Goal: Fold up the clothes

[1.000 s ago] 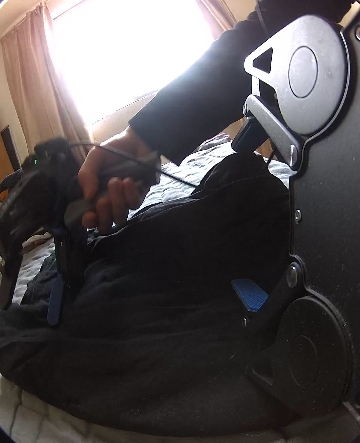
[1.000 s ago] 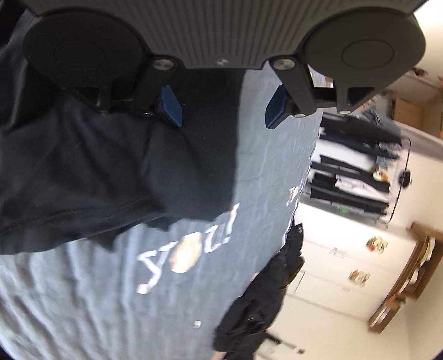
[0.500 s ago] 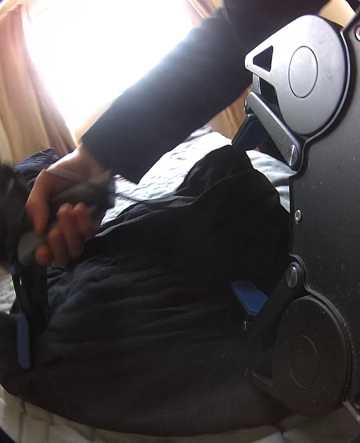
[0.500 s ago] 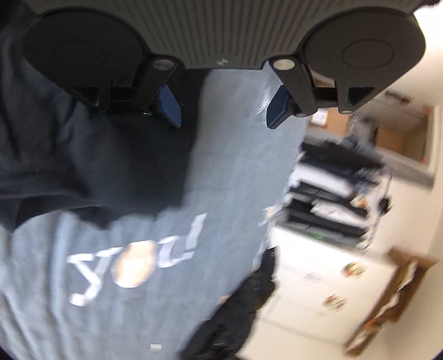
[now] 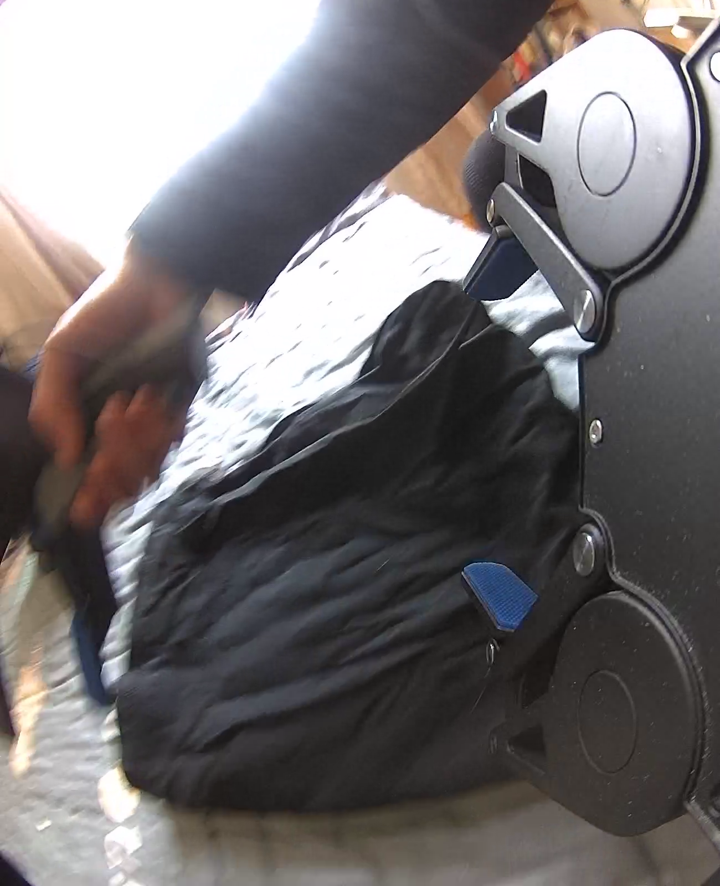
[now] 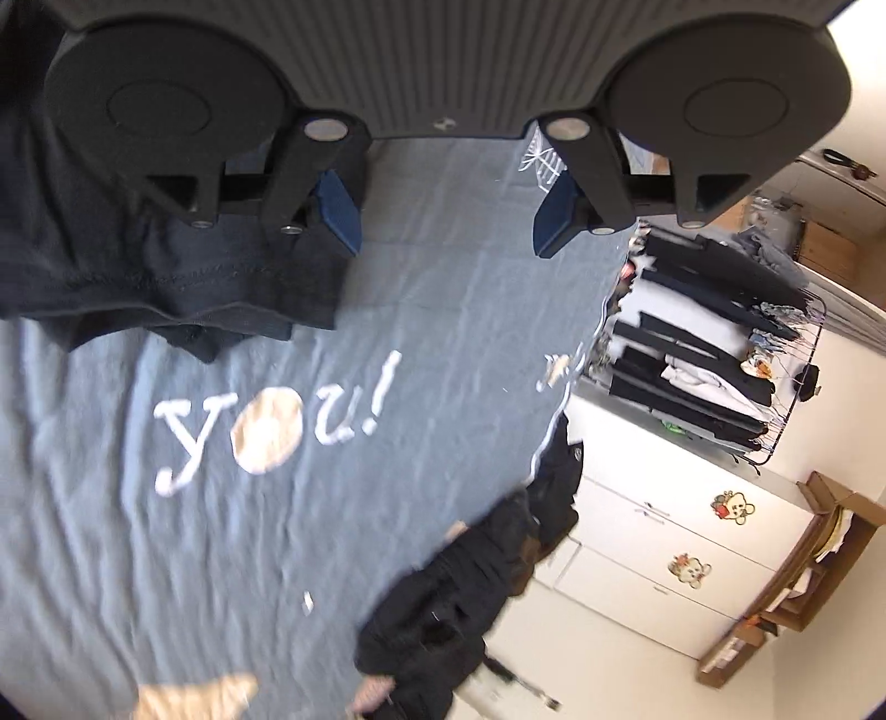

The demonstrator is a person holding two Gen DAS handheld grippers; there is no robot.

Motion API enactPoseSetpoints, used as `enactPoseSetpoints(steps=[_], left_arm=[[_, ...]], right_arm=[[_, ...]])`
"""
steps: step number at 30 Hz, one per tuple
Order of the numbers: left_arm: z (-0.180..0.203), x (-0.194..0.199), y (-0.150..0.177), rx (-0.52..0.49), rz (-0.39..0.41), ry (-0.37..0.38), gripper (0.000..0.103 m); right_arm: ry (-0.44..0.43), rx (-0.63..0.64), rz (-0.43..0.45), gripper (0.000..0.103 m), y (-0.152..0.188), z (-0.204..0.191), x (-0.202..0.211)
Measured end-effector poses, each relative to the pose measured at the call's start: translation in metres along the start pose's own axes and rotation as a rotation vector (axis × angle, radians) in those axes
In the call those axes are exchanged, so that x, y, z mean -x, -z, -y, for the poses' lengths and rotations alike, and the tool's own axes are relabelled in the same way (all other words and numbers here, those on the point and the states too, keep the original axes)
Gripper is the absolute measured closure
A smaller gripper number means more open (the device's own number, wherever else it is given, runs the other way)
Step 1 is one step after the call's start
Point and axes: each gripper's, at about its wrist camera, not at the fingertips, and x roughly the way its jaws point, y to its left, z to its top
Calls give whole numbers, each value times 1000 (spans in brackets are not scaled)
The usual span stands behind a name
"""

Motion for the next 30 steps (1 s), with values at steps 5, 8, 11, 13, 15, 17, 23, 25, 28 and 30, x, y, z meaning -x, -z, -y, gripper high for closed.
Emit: enactPoseSetpoints(steps=[5, 8, 11, 13, 15, 17, 23, 25, 28, 30], left_arm=[[0, 22, -8, -32, 83, -195, 1], [-7, 32, -12, -37, 112, -271, 1], [-3, 33, -16, -59, 131, -315, 1], [-1, 36, -17, -67, 140, -323, 1], [1, 39, -17, -73, 145, -321, 1], [2, 40, -16, -79, 148, -323, 1], [4, 40, -14, -91, 148, -328, 1], [4, 41, -13, -92, 152, -327, 1], [1, 44, -13, -87, 159, -327, 1], [-1, 46, -13, -84, 162, -332, 1]], right_arm=[[223, 71, 80, 35, 41, -41, 53], [337, 103, 132, 34, 79, -57, 79], [405, 122, 153, 33, 118, -70, 96], [400, 107, 157, 31, 144, -74, 102], [371, 95, 128, 30, 168, -75, 102], [368, 91, 71, 30, 188, -71, 98], [411, 36, -23, 31, 223, -37, 91], [401, 42, -24, 33, 228, -25, 95], [388, 33, 0, 34, 230, -21, 110], [412, 28, 10, 33, 232, -25, 121]])
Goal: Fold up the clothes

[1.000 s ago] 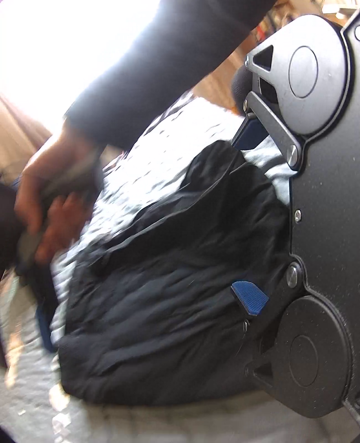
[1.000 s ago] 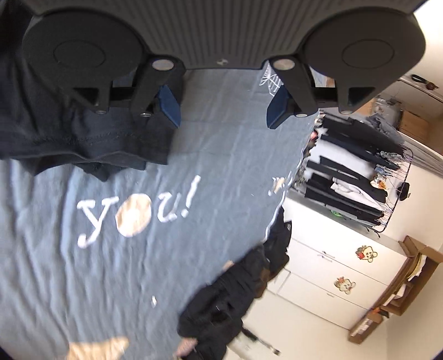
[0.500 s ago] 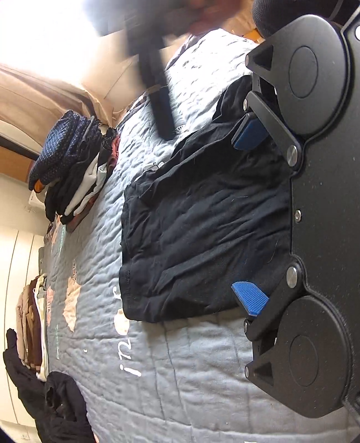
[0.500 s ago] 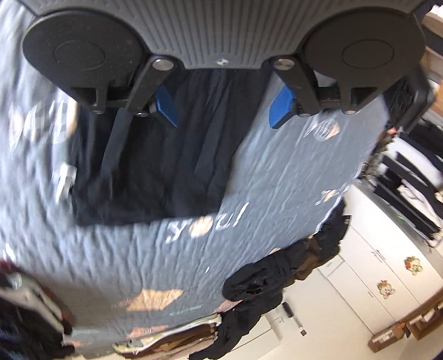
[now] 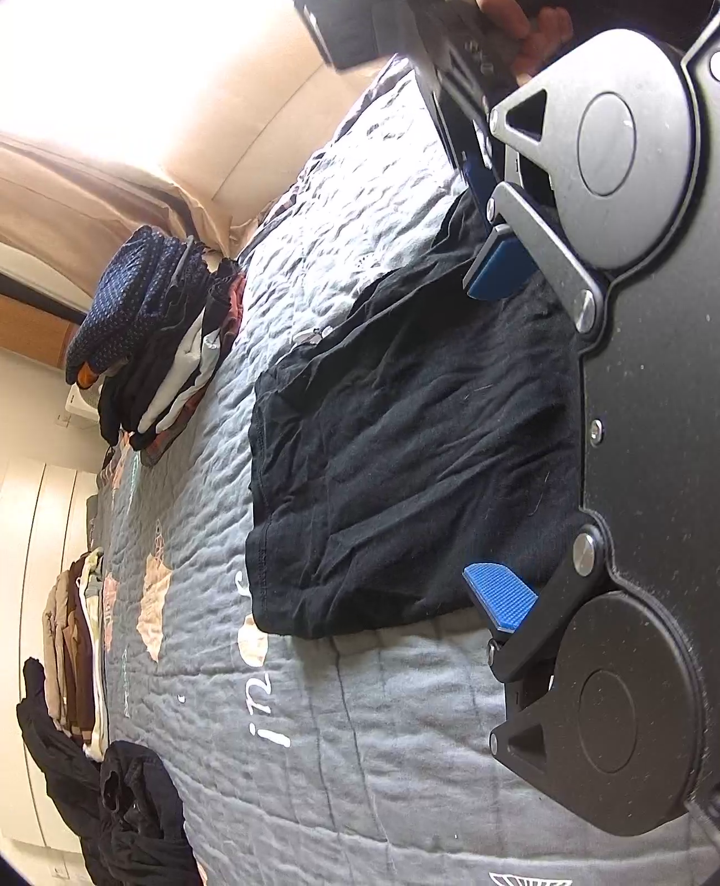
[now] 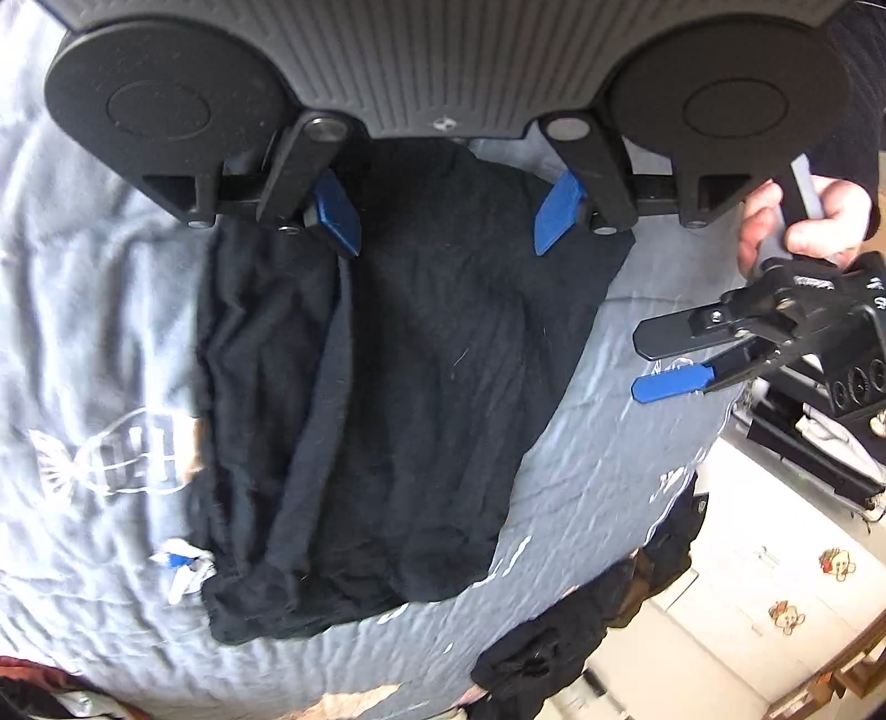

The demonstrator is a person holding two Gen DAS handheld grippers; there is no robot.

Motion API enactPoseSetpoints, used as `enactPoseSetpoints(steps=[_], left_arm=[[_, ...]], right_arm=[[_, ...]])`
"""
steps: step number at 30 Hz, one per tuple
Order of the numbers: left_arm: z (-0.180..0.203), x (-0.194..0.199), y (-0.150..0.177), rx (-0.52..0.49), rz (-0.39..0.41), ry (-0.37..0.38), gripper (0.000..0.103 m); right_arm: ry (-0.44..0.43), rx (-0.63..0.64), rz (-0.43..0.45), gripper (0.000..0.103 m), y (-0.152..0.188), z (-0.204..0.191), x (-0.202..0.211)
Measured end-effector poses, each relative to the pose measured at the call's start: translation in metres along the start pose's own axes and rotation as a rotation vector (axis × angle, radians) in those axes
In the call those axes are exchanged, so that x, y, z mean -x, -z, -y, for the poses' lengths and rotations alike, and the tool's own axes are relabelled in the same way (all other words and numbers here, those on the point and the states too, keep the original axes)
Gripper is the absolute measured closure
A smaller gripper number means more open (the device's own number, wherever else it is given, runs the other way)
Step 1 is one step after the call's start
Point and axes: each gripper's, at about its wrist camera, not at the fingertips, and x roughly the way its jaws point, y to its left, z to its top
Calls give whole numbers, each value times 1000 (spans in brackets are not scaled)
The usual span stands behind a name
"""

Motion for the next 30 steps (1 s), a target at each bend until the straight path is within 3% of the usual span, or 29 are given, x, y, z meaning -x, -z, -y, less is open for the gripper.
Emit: enactPoseSetpoints(steps=[8, 11, 15, 20, 22, 25, 30], left_arm=[[6, -3, 2, -29, -17, 4, 1], [8, -4, 3, -42, -24, 3, 1], [7, -4, 3, -41, -28, 6, 1], [8, -6, 4, -45, -37, 1, 1], [8, -6, 4, -46, -39, 0, 1], [8, -6, 5, -46, -40, 0, 1], [8, -7, 5, -49, -45, 1, 1]], right_arm=[[261, 55, -106, 30, 19, 21, 9], [228, -4, -77, 30, 22, 29, 16], [247, 40, -4, 30, 15, 7, 32], [123, 77, 137, 30, 5, -28, 51], [41, 65, 112, 30, 3, -33, 43], [-7, -28, 46, 30, 4, -19, 22], [117, -80, -69, 31, 12, 15, -7]])
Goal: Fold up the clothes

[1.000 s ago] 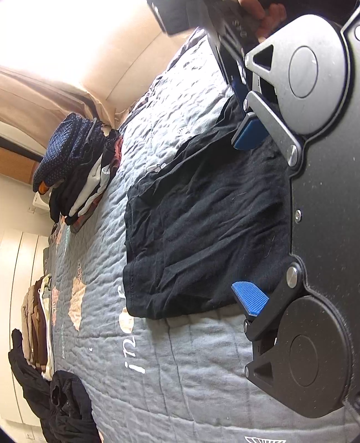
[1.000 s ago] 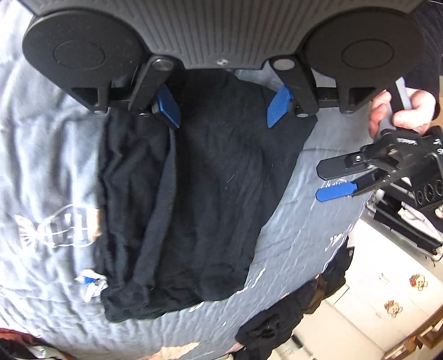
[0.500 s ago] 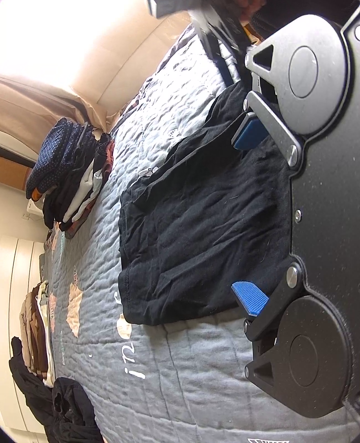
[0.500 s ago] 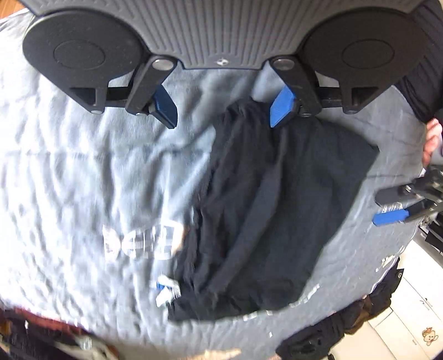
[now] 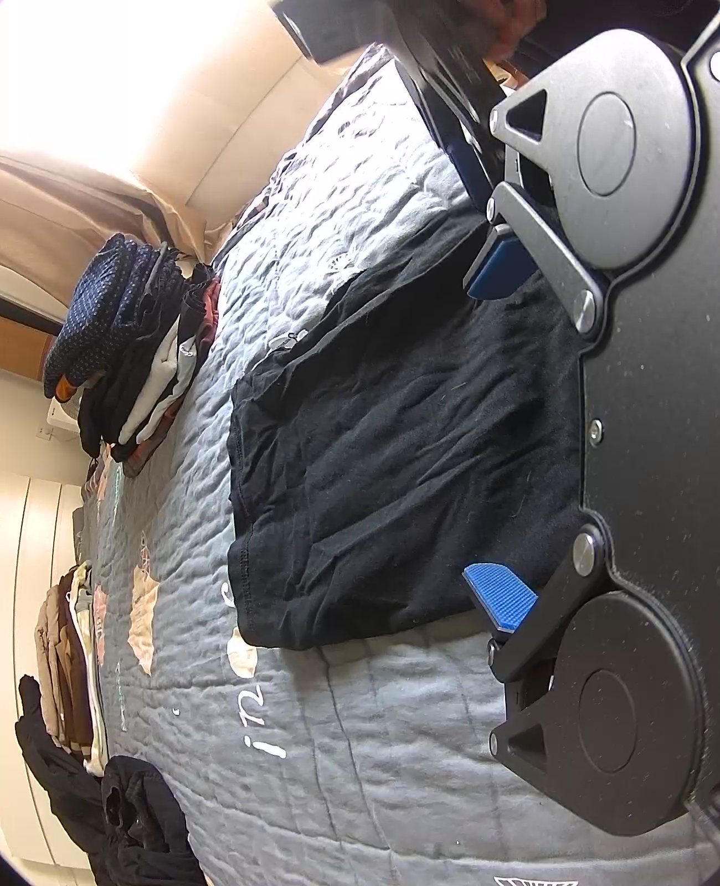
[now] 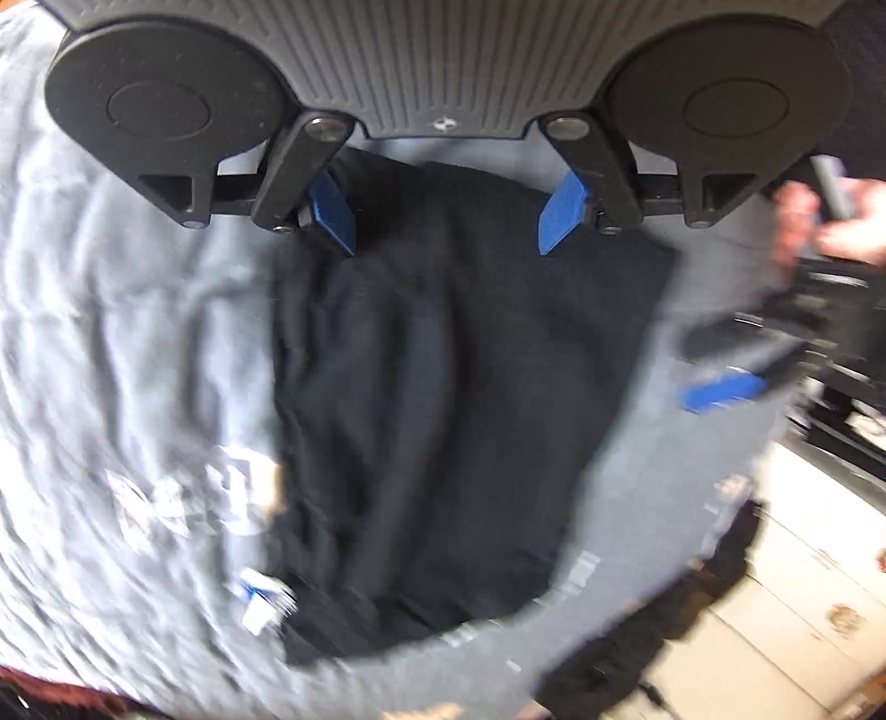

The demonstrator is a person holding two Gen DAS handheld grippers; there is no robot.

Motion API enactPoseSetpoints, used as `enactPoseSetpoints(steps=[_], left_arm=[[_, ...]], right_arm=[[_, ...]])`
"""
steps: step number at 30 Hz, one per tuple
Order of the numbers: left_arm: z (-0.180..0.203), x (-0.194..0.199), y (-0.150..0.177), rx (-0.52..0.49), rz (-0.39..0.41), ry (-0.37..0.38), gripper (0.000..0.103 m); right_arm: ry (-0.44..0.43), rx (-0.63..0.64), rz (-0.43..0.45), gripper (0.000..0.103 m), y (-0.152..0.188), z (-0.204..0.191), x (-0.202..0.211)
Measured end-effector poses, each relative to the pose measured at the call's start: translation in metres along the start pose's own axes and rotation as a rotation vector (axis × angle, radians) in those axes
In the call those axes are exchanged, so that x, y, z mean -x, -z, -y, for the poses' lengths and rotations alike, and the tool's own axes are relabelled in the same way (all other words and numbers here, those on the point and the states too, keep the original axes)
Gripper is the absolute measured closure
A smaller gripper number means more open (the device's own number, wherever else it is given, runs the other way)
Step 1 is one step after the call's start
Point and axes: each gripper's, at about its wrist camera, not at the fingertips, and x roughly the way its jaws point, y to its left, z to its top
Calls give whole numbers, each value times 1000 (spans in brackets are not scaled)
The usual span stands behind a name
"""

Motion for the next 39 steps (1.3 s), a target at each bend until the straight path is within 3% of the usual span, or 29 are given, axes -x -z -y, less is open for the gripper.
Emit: enactPoseSetpoints(steps=[4, 11, 15, 19, 22, 26, 32, 39], left_arm=[[-1, -1, 0, -4, -5, 0, 1], [-4, 1, -2, 1, 1, 1, 1], [-5, 4, -3, 7, 9, 0, 1], [-5, 3, -2, 2, 2, -5, 1], [-5, 1, -1, -5, -6, -11, 1], [-5, -2, 0, -19, -21, -21, 1], [-4, -1, 0, -23, -18, -22, 1], [-5, 1, -2, -10, -8, -26, 1]], right_arm=[[106, 19, -53, 27, 6, 6, -11], [128, 52, 44, 26, 5, -10, 20], [30, 89, 152, 26, 2, -33, 44], [-61, 101, 113, 26, 1, -41, 23], [16, 99, 29, 27, 4, -26, -9], [37, 170, 34, 27, 12, -27, -17], [156, 294, 16, 25, 9, -56, -22], [210, 310, 146, 25, 4, -75, 0]])
